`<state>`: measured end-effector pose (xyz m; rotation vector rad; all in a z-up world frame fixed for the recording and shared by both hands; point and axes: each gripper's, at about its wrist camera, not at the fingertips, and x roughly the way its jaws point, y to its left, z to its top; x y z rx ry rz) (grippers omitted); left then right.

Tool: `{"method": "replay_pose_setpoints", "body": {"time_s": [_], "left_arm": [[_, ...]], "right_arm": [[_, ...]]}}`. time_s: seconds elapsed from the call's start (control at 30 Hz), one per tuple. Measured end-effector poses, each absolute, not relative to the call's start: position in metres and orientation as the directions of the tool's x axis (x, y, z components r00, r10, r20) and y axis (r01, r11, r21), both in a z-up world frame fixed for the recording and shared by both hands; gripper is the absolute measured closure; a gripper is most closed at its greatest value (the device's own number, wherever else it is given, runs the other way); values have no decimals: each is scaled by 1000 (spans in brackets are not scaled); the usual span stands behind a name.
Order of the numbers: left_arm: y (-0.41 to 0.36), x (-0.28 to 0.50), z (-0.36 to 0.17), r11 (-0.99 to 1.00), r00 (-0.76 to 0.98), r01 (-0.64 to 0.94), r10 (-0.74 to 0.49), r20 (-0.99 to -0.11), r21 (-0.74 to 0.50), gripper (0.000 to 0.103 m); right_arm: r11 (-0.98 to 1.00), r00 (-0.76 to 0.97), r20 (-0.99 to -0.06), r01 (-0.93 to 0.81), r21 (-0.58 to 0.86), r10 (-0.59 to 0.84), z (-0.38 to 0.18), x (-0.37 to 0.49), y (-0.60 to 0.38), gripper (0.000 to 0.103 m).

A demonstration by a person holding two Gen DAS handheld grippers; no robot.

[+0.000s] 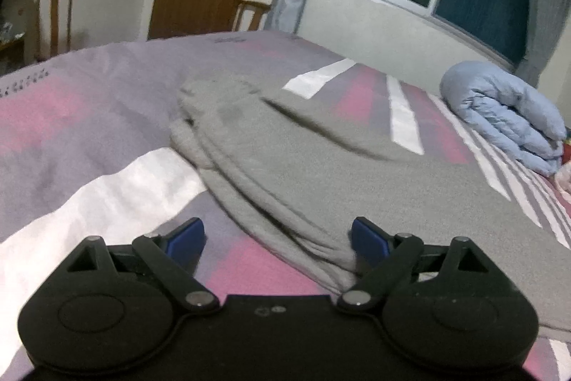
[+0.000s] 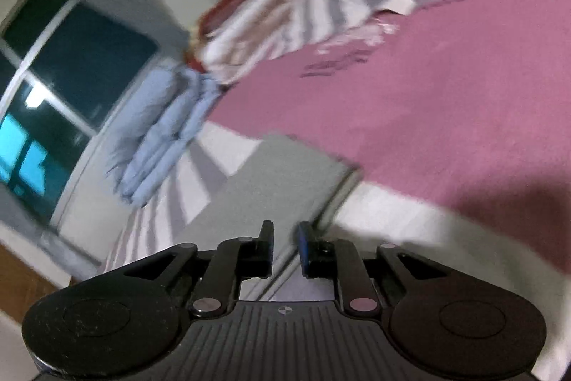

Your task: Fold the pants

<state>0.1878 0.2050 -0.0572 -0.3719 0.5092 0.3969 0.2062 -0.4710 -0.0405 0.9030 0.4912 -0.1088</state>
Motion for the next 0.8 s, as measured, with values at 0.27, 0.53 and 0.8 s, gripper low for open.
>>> {"method": "replay_pose_setpoints", "body": {"time_s": [0.27,0.53,0.8], "left_arm": [[151,179,-45,930,820,-333,205,-534,-154,18],[164,161,-46,911,823,-375,242,-515,-171,15],[191,166,-55,875,794,-451,303,-527,-178,15]], "right_arm": [[675,807,-431,56,736,404,-29,225,-346,52],[524,710,-379,17,852,594,-50,235,-282,52],[449,667,-358,40,893,653,-65,254,-264,52]]}}
